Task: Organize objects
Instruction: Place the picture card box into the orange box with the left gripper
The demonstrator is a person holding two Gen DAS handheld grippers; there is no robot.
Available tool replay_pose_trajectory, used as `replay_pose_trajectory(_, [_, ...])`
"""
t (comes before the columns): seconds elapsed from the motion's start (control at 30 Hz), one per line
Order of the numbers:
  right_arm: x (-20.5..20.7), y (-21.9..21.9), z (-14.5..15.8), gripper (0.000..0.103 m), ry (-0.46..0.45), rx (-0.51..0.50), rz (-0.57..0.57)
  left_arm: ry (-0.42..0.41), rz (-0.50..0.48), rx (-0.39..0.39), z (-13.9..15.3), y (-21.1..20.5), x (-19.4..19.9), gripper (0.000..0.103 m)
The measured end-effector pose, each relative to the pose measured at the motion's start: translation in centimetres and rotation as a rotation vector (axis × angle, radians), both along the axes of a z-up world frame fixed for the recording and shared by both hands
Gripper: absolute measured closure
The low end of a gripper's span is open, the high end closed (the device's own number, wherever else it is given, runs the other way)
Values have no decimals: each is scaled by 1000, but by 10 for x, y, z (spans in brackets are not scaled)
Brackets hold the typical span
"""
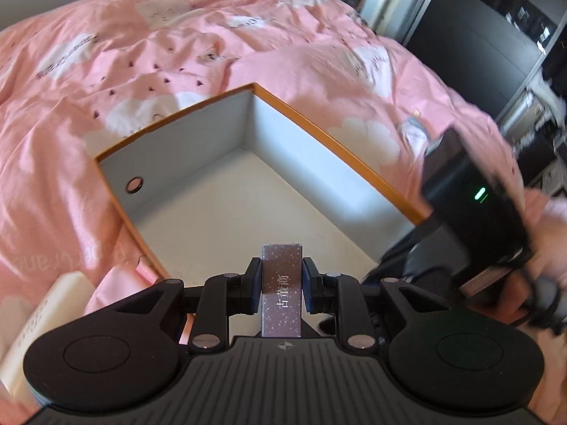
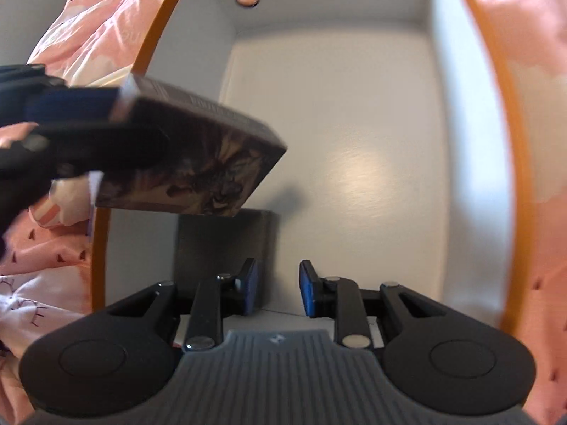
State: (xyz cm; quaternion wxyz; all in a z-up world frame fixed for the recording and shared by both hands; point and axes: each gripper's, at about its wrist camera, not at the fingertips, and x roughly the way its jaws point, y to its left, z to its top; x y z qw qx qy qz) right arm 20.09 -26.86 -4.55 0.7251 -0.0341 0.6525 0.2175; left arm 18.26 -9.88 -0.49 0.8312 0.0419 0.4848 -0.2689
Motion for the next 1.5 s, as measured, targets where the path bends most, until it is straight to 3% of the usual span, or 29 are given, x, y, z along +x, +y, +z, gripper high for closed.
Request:
replay_pose_trajectory(0.23, [11, -20, 15, 74, -81, -88, 15, -111, -173, 205, -25, -52, 5, 78])
replay_pose_trajectory(0.4, [1, -17, 10, 74, -104, -128, 77, -137, -251, 265, -42, -74, 1, 78])
replay_pose_trajectory(0.53, [0, -21, 14, 75, -129, -167, 115, -140, -258, 263, -48, -79, -2, 77])
replay_pose_trajectory(0.83, [2, -33, 32, 67, -136, -197, 155, 110, -228, 48, -50, -62, 12, 66])
replay_pose_trajectory(0.97, [6, -41, 38, 67, -122, -173, 141, 203, -181, -22, -48, -46, 17, 60])
replay_pose_trajectory(1.13, [18, -42, 45, 68, -143, -139, 130, 133, -94, -107, -16, -18, 11, 55])
replay_pose_trajectory(1.17, [17, -43, 43, 73, -144, -134, 132, 107, -63, -117, -8, -11, 10, 55])
replay_pose_trajectory(1.23, [12, -25, 32, 85, -143, -148, 155, 52, 2, -109, 4, 1, 7, 53])
replay_pose_trajectory(1.37, [14, -4, 17, 92, -191, -287, 273, -54, 146, -7, 17, 21, -3, 54])
replay_pose_trajectory(1.5, [25, 11, -4, 94, -201, -413, 406, -60, 266, 16, 19, 45, -11, 54])
